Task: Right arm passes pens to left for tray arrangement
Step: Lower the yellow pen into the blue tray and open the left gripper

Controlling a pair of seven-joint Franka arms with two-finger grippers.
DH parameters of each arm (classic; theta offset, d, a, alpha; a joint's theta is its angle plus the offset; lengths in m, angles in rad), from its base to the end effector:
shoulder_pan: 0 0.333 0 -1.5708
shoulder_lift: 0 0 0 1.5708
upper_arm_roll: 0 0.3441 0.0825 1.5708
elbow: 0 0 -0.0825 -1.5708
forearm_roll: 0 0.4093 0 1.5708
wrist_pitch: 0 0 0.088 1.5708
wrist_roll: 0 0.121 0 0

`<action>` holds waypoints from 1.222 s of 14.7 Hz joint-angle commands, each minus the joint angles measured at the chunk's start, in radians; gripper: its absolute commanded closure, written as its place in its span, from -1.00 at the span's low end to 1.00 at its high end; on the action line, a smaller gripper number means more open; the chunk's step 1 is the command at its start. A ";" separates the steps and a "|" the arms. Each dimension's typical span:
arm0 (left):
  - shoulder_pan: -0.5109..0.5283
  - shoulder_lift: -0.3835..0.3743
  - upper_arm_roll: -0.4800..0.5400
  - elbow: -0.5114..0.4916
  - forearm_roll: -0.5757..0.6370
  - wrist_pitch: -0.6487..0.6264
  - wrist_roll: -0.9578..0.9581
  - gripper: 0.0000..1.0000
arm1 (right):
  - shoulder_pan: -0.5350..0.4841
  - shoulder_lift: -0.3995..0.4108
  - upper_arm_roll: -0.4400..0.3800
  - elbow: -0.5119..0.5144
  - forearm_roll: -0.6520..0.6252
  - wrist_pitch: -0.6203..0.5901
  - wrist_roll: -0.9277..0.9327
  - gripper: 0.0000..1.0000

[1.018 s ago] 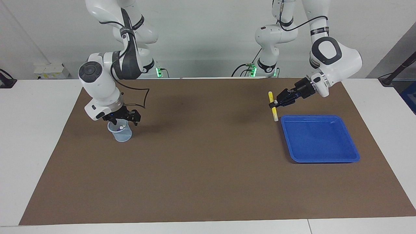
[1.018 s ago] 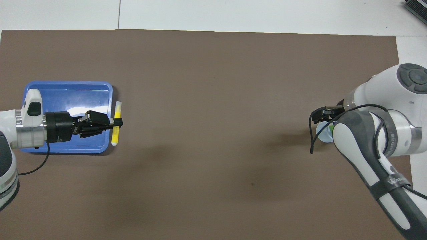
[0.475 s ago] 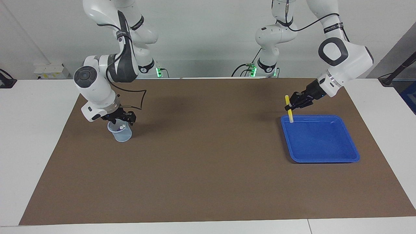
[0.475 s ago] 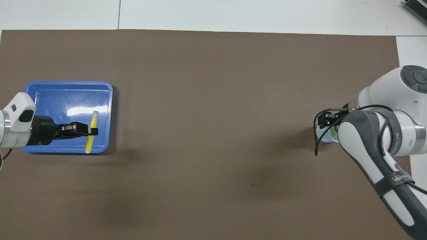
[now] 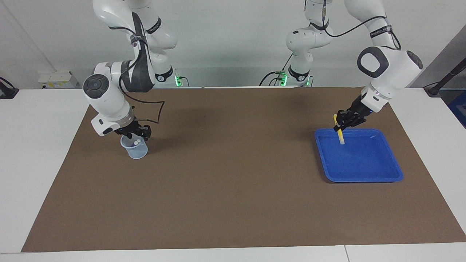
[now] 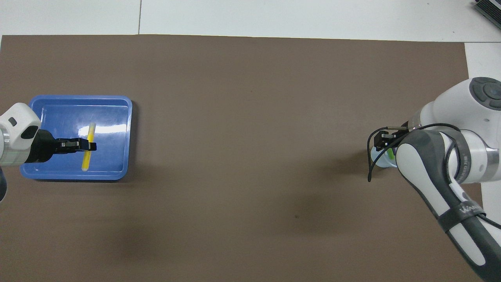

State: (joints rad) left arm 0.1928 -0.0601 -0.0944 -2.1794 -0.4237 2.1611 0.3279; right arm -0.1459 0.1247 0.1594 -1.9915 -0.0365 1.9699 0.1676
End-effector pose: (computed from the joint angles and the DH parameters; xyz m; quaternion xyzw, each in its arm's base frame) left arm 0.5488 0.0325 0.4248 0.9845 0.0007 0.0570 0.1660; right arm 0.5867 0.0032 0.3907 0.9950 -0.0684 -0.0713 0.0129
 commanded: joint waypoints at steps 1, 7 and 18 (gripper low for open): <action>-0.001 0.035 -0.005 0.013 0.049 0.090 -0.003 1.00 | -0.015 0.001 0.014 -0.018 -0.019 0.029 0.018 -0.35; -0.007 0.143 -0.005 0.013 0.077 0.253 -0.009 1.00 | -0.027 0.000 0.014 -0.017 -0.019 0.015 0.012 0.30; -0.042 0.272 -0.005 -0.025 0.079 0.442 -0.013 1.00 | -0.060 0.003 0.012 -0.012 -0.037 0.036 -0.039 0.06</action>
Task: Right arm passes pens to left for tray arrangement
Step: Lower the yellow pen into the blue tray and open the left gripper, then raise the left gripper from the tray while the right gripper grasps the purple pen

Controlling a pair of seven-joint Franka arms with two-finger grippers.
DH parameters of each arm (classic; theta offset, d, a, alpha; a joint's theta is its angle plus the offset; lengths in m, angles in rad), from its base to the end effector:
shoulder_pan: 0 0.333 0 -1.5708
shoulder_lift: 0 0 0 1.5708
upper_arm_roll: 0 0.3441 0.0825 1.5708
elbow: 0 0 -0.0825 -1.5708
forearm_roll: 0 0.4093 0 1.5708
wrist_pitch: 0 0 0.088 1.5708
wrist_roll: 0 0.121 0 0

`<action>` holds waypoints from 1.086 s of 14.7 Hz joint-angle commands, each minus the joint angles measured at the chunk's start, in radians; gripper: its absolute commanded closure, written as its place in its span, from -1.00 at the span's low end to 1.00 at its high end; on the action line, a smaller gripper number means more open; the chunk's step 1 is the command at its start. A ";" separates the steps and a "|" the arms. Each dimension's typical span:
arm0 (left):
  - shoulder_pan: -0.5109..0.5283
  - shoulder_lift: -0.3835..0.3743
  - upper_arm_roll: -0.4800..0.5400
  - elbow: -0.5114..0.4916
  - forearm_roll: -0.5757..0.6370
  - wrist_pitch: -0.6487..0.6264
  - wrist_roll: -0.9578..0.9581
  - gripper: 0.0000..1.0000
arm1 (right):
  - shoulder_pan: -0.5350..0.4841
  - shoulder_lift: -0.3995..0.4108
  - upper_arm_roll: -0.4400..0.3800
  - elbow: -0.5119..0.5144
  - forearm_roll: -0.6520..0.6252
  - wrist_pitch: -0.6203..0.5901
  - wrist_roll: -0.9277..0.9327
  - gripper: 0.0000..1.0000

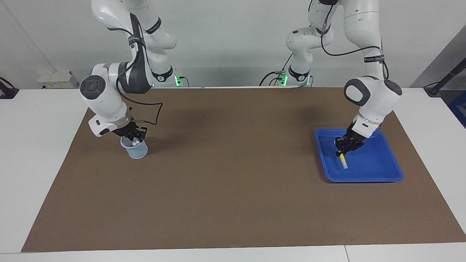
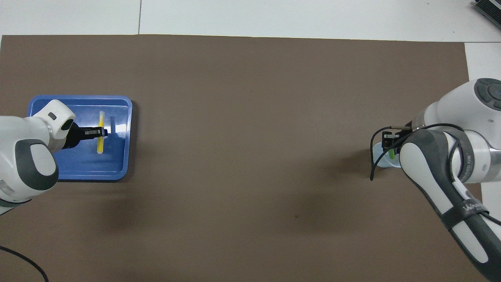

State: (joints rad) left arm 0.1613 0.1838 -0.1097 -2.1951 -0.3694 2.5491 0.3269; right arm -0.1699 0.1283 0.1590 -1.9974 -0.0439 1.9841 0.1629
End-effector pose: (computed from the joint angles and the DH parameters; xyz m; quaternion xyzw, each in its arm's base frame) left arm 0.5925 0.0333 0.3133 0.9887 0.0092 0.1048 0.1071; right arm 0.5871 -0.0116 0.3869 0.9946 -0.0763 -0.0689 0.0146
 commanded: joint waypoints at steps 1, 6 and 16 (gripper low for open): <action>-0.012 0.035 0.008 -0.012 0.024 0.080 -0.011 1.00 | -0.039 0.001 0.013 -0.007 -0.031 0.038 -0.048 0.05; -0.019 0.048 0.012 -0.015 0.026 0.091 -0.012 1.00 | -0.048 0.005 0.014 -0.009 -0.031 0.053 -0.052 -0.19; -0.006 0.049 0.010 -0.008 0.032 0.083 0.034 -0.34 | -0.048 0.005 0.014 -0.003 -0.031 0.050 -0.094 -0.16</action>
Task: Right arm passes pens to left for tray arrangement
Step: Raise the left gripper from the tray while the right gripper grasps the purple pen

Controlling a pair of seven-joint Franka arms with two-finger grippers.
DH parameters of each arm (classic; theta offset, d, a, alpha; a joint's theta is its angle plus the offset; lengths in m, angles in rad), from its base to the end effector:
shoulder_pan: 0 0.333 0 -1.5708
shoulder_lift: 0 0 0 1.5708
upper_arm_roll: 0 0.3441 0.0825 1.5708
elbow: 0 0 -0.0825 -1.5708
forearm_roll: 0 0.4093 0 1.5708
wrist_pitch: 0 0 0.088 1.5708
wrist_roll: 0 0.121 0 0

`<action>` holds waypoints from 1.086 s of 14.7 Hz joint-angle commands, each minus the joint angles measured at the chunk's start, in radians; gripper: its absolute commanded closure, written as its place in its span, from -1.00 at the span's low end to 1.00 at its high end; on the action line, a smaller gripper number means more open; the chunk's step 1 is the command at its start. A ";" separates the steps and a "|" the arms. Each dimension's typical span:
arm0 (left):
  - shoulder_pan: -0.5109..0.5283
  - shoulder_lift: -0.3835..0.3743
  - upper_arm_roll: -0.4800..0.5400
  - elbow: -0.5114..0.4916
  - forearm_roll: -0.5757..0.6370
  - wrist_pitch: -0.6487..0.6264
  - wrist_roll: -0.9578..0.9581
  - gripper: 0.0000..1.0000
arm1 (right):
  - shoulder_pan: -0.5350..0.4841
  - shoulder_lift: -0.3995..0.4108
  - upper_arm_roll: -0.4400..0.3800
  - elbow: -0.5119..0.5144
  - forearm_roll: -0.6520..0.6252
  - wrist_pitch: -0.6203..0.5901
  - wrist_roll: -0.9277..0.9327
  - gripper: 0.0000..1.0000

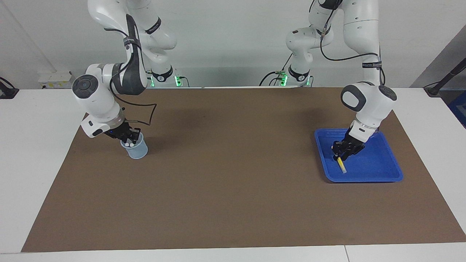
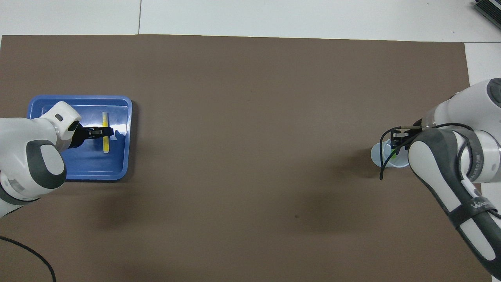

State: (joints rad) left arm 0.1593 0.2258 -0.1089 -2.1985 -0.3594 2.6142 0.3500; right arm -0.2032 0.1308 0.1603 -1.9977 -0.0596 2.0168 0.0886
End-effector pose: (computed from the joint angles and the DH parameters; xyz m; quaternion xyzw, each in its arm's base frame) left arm 0.5962 0.0361 0.2935 0.9889 0.0000 0.1135 0.0954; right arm 0.5907 -0.0315 0.3877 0.9970 -0.0514 -0.0545 0.0170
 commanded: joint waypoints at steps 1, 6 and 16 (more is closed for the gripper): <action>-0.003 0.007 0.009 -0.003 0.022 0.015 0.010 -0.35 | -0.016 0.006 0.013 0.008 -0.016 0.017 -0.020 -0.53; 0.002 0.006 0.006 0.043 0.007 -0.048 -0.008 -0.35 | -0.002 0.026 0.016 0.086 -0.009 -0.030 -0.021 -0.64; -0.017 -0.037 -0.005 0.183 -0.317 -0.214 -0.121 -0.43 | 0.033 0.046 0.018 0.074 0.056 0.022 -0.012 -0.44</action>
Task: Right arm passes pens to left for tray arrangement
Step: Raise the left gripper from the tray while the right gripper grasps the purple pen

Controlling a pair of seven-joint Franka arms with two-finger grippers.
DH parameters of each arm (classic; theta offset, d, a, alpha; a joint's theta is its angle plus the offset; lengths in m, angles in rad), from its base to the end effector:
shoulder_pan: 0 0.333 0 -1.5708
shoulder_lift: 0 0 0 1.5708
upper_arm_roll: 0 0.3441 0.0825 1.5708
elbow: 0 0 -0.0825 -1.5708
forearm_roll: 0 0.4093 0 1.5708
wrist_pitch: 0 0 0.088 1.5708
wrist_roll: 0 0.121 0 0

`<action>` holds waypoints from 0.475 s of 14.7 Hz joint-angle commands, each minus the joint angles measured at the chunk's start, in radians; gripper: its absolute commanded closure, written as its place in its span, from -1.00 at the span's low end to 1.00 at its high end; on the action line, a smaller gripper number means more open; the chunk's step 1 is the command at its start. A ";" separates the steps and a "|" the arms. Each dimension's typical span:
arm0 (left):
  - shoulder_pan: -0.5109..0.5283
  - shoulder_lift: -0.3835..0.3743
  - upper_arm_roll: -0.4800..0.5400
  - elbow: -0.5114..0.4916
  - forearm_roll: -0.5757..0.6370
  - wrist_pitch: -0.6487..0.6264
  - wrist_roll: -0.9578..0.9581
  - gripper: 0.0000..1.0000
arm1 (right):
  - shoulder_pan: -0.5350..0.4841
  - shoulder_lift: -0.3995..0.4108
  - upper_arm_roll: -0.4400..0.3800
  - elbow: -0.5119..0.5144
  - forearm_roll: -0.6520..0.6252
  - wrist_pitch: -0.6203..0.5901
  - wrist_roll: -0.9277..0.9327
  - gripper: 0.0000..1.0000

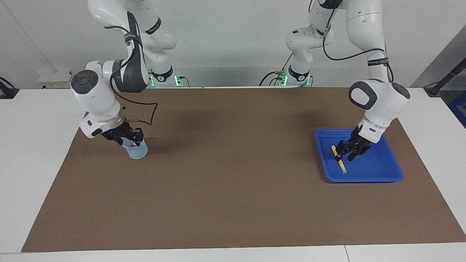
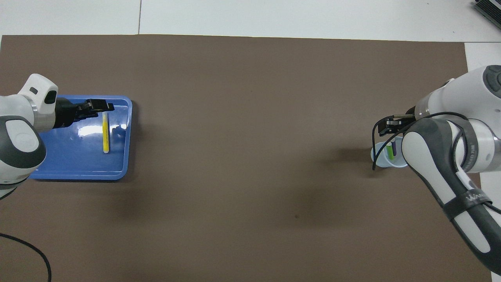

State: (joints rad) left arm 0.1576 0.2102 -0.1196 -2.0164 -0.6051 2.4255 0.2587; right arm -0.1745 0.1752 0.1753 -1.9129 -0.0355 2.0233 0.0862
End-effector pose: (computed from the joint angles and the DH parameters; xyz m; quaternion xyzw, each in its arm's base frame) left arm 0.6385 0.0194 0.3698 0.9637 0.1010 0.1260 0.2125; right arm 0.6176 -0.0057 0.4019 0.9989 -0.0353 -0.0309 0.0018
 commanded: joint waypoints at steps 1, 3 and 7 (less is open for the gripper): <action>-0.019 -0.029 -0.006 0.001 -0.120 -0.029 -0.033 -0.48 | 0.003 0.000 0.004 -0.012 0.034 0.009 -0.002 -0.42; -0.035 -0.041 -0.012 0.001 -0.209 -0.034 -0.045 -0.54 | 0.003 -0.009 0.003 -0.037 0.036 0.003 0.010 -0.39; -0.043 -0.054 -0.029 0.007 -0.318 -0.054 -0.090 -0.89 | -0.010 -0.019 0.003 -0.051 0.036 -0.011 0.010 -0.28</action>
State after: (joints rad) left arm 0.1202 0.1752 -0.1490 -2.0118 -0.8788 2.4008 0.2086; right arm -0.1737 0.1799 0.1738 -1.9383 -0.0183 2.0206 0.0909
